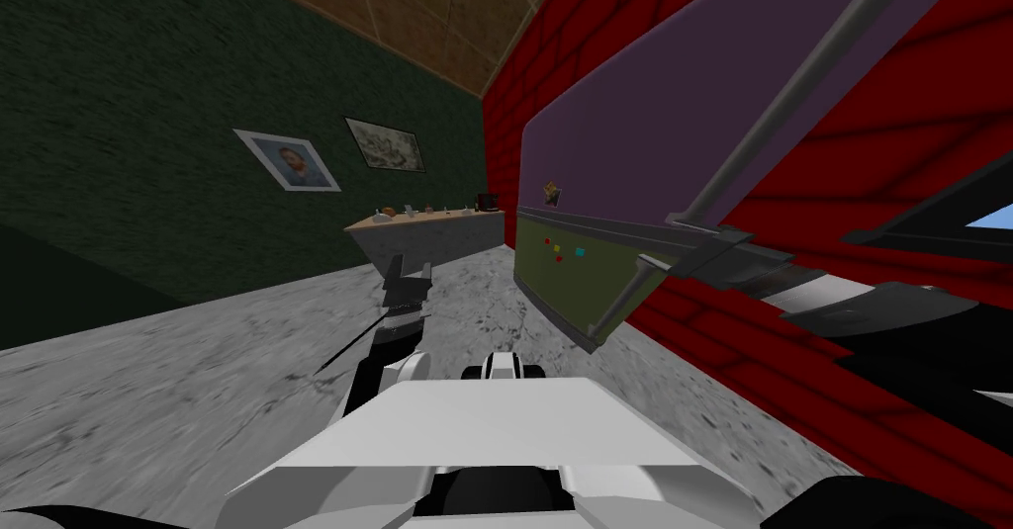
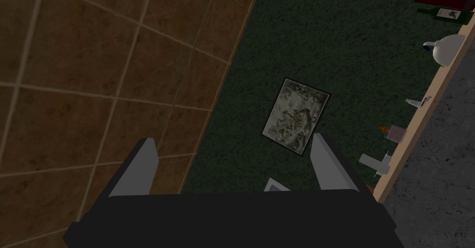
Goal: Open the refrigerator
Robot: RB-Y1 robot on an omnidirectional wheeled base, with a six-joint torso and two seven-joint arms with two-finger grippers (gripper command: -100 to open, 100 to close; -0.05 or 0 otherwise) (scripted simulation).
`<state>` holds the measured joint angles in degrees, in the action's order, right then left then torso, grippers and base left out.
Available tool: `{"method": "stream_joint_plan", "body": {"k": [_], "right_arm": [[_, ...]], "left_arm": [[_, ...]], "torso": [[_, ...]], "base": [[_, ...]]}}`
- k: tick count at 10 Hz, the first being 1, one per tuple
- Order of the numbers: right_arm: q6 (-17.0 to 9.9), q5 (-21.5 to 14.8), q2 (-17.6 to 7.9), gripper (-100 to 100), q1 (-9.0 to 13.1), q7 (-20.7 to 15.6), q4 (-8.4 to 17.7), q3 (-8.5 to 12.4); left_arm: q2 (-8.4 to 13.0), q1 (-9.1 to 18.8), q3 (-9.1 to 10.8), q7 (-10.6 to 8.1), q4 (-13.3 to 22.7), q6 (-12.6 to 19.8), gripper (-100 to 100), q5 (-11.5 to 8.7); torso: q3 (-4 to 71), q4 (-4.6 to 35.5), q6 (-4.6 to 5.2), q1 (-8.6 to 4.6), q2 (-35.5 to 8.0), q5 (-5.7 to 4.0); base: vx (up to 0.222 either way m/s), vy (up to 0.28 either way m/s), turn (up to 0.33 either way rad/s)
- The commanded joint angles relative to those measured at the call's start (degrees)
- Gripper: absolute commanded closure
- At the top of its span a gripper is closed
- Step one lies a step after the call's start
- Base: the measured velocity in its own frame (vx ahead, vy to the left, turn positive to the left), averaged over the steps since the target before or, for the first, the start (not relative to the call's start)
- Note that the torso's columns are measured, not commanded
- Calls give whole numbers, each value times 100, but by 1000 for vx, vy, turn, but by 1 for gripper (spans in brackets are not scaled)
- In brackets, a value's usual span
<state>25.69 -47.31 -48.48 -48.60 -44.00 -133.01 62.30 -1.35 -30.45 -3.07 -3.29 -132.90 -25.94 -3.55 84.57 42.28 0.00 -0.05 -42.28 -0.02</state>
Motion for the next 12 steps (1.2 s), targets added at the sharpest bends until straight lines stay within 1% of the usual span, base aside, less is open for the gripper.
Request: {"method": "stream_joint_plan", "body": {"k": [1, 4, 5, 8, 12], "right_arm": [[-12, -1, 65, -100, 154, -114, -25, -93], [-17, 3, 150, -100, 345, -249, -50, -203], [-18, 3, 173, -100, 397, -286, -57, -232], [-21, 6, 248, -100, 563, -405, -81, -328], [-27, 11, 367, -100, 828, -591, -113, -481]], "left_arm": [[0, 1, 0, 0, 0, 0, 0, 0], [-1, 0, -1, 0, 0, 0, 0, 0], [-1, 0, -1, 0, 0, 0, 0, 0], [-1, 0, -1, 0, 0, 0, 0, 0], [-1, 0, -1, 0, 0, 0, 0, 0]], "torso": [[-6, 3, 0, 17, -11, 5], [7, -3, -1, 11, 8, 4], [4, -2, -1, -3, 6, -1], [-3, 1, 0, 8, -5, 2], [-1, 0, -1, 4, -2, 0]], "base": [[14, -217, 93], [54, -205, 83], [-10, -216, 101], [5, -213, 75], [-5, -236, 94]]}}
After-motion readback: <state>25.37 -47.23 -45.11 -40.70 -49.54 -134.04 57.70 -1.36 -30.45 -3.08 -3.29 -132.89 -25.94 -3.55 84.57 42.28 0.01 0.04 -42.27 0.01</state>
